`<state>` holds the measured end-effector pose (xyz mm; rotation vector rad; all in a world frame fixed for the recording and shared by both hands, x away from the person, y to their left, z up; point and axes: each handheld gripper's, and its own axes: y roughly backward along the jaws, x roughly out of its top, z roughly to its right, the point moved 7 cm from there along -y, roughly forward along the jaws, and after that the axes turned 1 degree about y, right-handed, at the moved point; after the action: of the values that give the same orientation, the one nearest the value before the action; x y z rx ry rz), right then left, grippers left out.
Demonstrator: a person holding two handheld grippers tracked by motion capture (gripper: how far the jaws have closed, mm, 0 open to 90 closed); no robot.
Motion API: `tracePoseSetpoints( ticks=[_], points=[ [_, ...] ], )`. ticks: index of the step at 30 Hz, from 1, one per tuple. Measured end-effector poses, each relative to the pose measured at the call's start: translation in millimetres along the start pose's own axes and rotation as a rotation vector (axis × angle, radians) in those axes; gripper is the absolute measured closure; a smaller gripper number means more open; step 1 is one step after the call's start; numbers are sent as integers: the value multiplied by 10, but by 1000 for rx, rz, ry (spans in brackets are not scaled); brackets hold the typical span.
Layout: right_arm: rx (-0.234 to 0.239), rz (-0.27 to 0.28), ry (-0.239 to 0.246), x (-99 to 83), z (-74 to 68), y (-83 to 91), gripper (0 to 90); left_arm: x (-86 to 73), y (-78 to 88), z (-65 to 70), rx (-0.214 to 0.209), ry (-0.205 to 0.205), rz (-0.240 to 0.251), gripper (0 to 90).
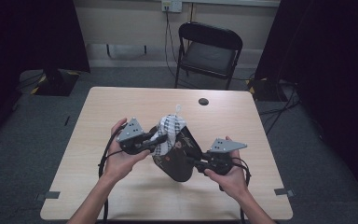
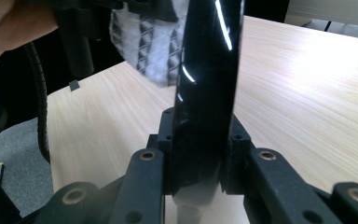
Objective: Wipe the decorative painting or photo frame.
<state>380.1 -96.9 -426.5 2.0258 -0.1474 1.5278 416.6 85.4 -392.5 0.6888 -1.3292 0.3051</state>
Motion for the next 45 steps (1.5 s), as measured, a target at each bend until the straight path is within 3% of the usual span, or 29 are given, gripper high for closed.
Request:
tracePoseSetpoints(
  ticks=[4,6,11,15,18,20,22,26,28,30,31,34,39,42,45],
  points=[
    [3,2,-2,7,-11,-13,741,-59,29,-128,33,24,-10,769],
    [3,0,0,9,-13,-14,741,-65,31,-133,30,29,-11,769],
    [4,-1,-2,1,-6,-10,741,-45,-6,3,1,13,-23,767],
    [2,-4,-4,-7,4,0,742,-27,-63,169,-58,2,-31,766],
    [0,-5,-1,-8,6,5,742,-16,-62,176,-57,-12,-36,765],
    [1,-3,-2,-8,1,2,741,-17,-49,132,-60,-5,-30,765],
    [2,-3,0,-3,-5,-3,739,-27,-24,50,-34,3,-24,765],
    [3,-1,-3,1,-16,-11,737,-77,34,-185,49,17,-20,765],
    [4,-1,-4,2,-17,-13,737,-147,62,-320,105,12,-46,765],
    [5,0,-5,2,-19,-13,737,-199,74,-383,96,66,-42,765],
    [5,0,-4,3,-20,-14,737,-203,75,-387,87,70,-41,765],
    [6,-1,-4,2,-17,-14,737,-148,68,-304,63,59,-31,766],
    [6,0,-1,2,-17,-14,737,3,-1,62,-38,14,4,766],
    [-1,-5,2,-2,-10,-6,737,-8,-78,233,-76,-31,-20,765],
    [-4,-7,0,-14,7,11,739,-14,-99,234,-78,-37,-25,765]
  ],
)
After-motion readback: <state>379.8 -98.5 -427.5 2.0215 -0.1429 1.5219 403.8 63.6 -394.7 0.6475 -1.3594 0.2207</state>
